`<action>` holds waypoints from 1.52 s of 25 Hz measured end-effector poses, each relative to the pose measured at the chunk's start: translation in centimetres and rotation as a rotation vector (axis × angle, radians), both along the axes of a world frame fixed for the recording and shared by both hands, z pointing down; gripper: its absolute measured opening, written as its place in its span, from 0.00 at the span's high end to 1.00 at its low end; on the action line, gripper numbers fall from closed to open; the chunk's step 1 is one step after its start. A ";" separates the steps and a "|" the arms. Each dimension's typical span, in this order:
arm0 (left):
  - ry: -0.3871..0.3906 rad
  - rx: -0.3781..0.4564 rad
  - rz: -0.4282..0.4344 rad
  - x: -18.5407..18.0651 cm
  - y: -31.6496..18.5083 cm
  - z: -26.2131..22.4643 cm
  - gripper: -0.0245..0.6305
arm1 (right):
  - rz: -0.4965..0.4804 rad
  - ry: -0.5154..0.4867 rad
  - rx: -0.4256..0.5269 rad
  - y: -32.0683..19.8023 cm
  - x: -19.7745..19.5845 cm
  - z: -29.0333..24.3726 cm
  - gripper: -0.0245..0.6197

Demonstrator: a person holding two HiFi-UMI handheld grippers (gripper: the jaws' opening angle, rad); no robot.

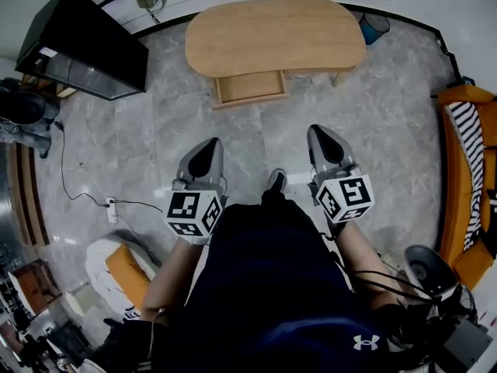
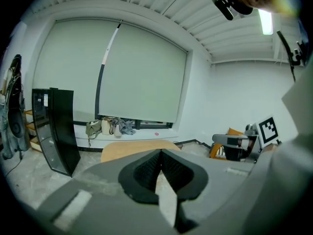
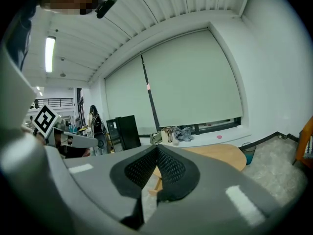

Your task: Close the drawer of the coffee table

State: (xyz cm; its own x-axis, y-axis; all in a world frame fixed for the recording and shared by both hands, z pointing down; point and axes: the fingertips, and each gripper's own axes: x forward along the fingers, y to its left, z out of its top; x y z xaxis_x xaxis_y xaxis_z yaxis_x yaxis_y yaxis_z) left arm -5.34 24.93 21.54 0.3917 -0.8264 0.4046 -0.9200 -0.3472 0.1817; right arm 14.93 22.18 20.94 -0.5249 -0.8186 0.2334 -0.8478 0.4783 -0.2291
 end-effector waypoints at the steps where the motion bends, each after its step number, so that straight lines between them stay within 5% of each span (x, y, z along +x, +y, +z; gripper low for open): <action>1: -0.002 -0.003 -0.007 0.3 -0.4 0.2 0.96 | -0.006 -0.002 -0.005 -0.6 0.3 0.3 0.96; 9: -0.050 -0.056 -0.059 0.0 -3.0 3.3 0.96 | -0.034 0.001 -0.089 -4.0 1.3 3.9 0.96; 18: -0.108 -0.140 -0.072 -5.2 -7.6 8.8 0.96 | -0.015 0.055 -0.168 -9.2 -0.4 7.3 0.96; 30: -0.218 -0.206 0.058 -11.7 -16.4 16.7 0.96 | 0.022 0.177 -0.255 -18.0 -4.6 12.0 0.96; 38: -0.252 -0.299 0.129 -14.0 -17.7 23.1 0.95 | 0.063 0.284 -0.319 -20.6 -2.4 17.0 0.96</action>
